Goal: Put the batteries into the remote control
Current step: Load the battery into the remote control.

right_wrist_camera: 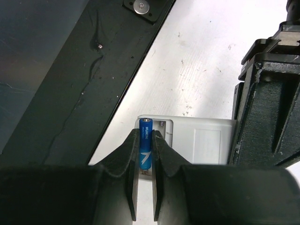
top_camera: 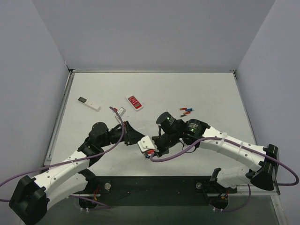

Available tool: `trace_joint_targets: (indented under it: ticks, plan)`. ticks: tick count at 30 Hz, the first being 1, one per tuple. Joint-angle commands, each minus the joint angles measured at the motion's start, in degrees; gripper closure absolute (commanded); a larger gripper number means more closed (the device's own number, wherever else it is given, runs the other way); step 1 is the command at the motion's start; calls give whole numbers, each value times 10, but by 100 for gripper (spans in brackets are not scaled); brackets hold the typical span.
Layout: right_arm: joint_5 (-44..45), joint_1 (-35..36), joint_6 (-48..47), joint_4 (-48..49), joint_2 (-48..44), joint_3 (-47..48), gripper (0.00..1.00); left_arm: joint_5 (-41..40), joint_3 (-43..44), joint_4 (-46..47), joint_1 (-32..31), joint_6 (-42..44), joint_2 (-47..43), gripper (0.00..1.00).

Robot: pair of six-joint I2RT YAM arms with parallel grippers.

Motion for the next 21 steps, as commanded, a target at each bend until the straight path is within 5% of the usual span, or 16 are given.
trace_joint_targets:
  ticks: [1, 12, 21]
  plan:
    - [11, 7, -14, -57, 15, 11, 100, 1, 17, 74, 4, -27, -10, 100]
    - [47, 12, -3, -56, 26, 11, 95, -13, 10, 62, 4, -23, -22, 100]
    - [62, 13, 1, -54, 29, 10, 79, -21, 10, 44, 4, -20, -28, 100]
